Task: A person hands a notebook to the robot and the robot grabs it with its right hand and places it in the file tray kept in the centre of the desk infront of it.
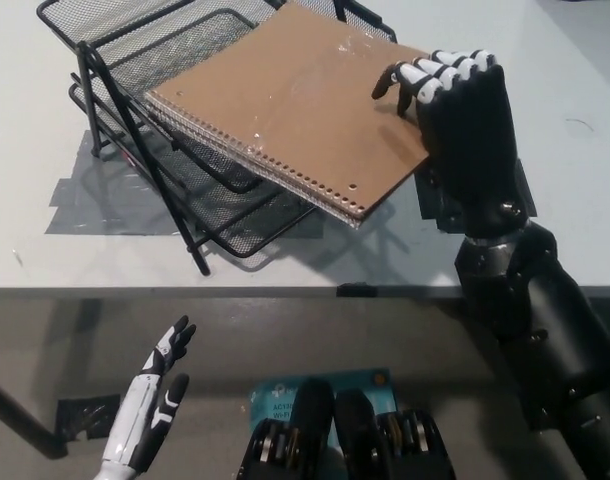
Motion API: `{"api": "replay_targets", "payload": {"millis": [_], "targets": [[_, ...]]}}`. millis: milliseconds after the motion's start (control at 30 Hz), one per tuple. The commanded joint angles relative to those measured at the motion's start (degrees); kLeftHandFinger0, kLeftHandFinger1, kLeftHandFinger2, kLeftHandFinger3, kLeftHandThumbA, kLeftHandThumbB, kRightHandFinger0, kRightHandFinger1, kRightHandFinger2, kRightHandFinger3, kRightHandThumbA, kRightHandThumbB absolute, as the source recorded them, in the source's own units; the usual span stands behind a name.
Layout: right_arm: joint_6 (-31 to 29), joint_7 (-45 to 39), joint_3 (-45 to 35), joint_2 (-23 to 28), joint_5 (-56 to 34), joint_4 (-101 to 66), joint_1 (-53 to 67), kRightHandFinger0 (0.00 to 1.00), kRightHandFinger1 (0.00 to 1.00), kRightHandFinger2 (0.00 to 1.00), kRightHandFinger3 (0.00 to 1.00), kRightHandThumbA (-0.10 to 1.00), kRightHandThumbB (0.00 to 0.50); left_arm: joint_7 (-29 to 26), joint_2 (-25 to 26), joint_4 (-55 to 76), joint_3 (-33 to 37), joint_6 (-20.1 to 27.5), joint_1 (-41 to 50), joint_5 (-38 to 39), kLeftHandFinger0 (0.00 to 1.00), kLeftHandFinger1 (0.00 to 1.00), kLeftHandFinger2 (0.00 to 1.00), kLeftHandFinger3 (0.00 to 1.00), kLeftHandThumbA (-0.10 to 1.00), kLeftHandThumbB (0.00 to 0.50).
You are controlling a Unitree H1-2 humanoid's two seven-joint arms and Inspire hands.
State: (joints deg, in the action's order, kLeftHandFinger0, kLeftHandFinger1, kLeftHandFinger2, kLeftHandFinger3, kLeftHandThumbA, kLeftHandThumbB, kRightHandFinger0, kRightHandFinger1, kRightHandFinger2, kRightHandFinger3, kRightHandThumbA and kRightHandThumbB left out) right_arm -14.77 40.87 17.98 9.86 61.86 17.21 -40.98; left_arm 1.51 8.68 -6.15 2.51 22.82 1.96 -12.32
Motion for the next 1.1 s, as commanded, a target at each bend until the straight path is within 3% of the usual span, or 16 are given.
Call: {"api": "replay_targets", "payload": {"millis": [0,67,167,233,433,533,600,667,867,1000,1067], "targets": [[0.9,7.1,-0.5,-2.5,0.8,0.4,-6.8,0.0,0.0,0.0,0.07,0.6,0.0,0.2,0.6,1.8,0.1,1.3,0.1,0.8,1.0,1.0,1.0,1.0,1.0,0.341],[1.0,7.2,-0.8,-3.2,-0.2,2.6,-8.0,0.0,0.0,0.02,0.13,0.62,0.0,0.1,0.5,1.9,0.1,1.3,0.1,0.8,1.0,1.0,1.0,1.0,1.0,0.331],[1.5,8.8,-0.9,-4.0,-0.2,6.0,-9.9,0.0,0.0,0.02,0.01,0.62,0.0,0.1,0.5,1.7,0.1,2.2,-0.1,1.0,1.0,1.0,1.0,1.0,1.0,0.303],[2.1,9.2,-1.1,-4.4,-0.2,7.5,-10.6,0.0,0.0,0.03,0.01,0.67,0.0,0.1,0.5,1.6,0.1,2.4,0.0,0.9,1.0,1.0,1.0,1.0,1.0,0.301],[2.2,10.1,-1.2,-5.7,-2.0,13.2,-12.5,0.0,0.0,0.11,0.0,0.78,0.0,0.2,0.4,2.4,0.1,0.7,0.4,0.7,1.0,1.0,1.0,1.0,1.0,0.344],[2.6,11.3,-0.6,-6.0,-1.5,16.6,-13.7,0.0,0.0,0.09,0.0,0.71,0.0,-0.1,0.1,2.3,0.1,0.9,0.2,0.3,1.0,1.0,1.0,1.0,1.0,0.341],[2.2,12.3,-0.2,-6.1,-1.5,18.9,-14.3,0.0,0.0,0.09,0.07,0.7,0.0,-0.2,0.3,2.5,0.2,0.9,0.2,-0.5,1.0,1.0,1.0,1.0,1.0,0.336],[1.7,14.0,0.1,-6.3,-1.7,22.1,-15.3,0.0,0.0,0.08,0.03,0.65,0.0,-0.2,0.4,2.6,0.2,1.2,0.2,-0.7,1.0,1.0,1.0,1.0,1.0,0.334],[2.0,16.6,0.7,-6.9,-2.4,29.7,-17.7,0.0,0.0,0.07,0.0,0.68,0.0,-0.1,0.5,1.6,0.3,2.7,0.1,0.1,1.0,1.0,1.0,1.0,1.0,0.324],[1.5,19.0,1.3,-7.1,-2.7,34.0,-19.8,0.0,0.0,0.09,0.06,0.68,0.0,-0.2,0.3,2.0,0.3,2.0,0.3,-0.3,1.0,1.0,1.0,1.0,1.0,0.327],[1.3,20.0,1.3,-7.3,-3.2,35.0,-20.9,0.0,0.0,0.12,0.02,0.69,0.0,-0.2,0.3,1.9,0.3,2.3,0.2,-0.2,1.0,1.0,1.0,1.0,1.0,0.327]]}}
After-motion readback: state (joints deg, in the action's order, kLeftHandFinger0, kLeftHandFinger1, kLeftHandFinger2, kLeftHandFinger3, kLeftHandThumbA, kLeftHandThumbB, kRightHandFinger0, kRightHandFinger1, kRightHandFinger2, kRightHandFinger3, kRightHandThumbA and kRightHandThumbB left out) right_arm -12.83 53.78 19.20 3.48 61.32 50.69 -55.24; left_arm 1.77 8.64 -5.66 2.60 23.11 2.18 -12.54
